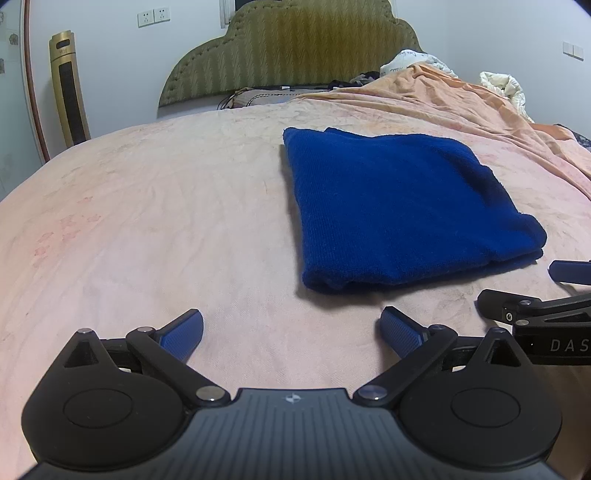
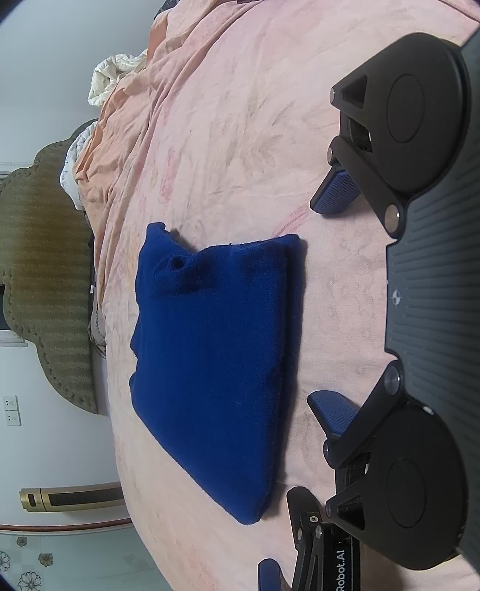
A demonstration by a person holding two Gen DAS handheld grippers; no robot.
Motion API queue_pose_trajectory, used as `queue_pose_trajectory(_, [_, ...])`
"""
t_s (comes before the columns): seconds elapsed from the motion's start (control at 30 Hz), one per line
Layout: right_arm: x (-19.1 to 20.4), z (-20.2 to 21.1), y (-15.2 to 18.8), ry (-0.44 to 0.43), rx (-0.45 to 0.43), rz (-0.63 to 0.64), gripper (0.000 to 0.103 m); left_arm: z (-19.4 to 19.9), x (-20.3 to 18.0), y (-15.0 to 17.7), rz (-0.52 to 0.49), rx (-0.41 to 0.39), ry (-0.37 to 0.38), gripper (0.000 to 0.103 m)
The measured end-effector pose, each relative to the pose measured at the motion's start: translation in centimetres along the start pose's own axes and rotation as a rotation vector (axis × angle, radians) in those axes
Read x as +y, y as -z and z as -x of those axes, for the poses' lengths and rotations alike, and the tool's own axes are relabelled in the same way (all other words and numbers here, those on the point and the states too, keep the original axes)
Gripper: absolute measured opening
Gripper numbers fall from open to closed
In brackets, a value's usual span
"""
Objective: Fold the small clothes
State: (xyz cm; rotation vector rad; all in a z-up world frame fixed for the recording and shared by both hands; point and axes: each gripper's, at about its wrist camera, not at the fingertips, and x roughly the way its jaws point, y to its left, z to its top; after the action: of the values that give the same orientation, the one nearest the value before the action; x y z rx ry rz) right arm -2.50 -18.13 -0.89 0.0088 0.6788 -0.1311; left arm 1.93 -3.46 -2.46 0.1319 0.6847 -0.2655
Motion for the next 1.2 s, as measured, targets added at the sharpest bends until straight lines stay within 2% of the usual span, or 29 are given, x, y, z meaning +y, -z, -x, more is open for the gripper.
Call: queue_pose_trajectory(1.2, [0.05, 0.0, 0.03, -0.014, 0.001, -0.01, 0.103, -0.03, -0.1, 0.1, -0.008, 0.0, -0.008, 0.103])
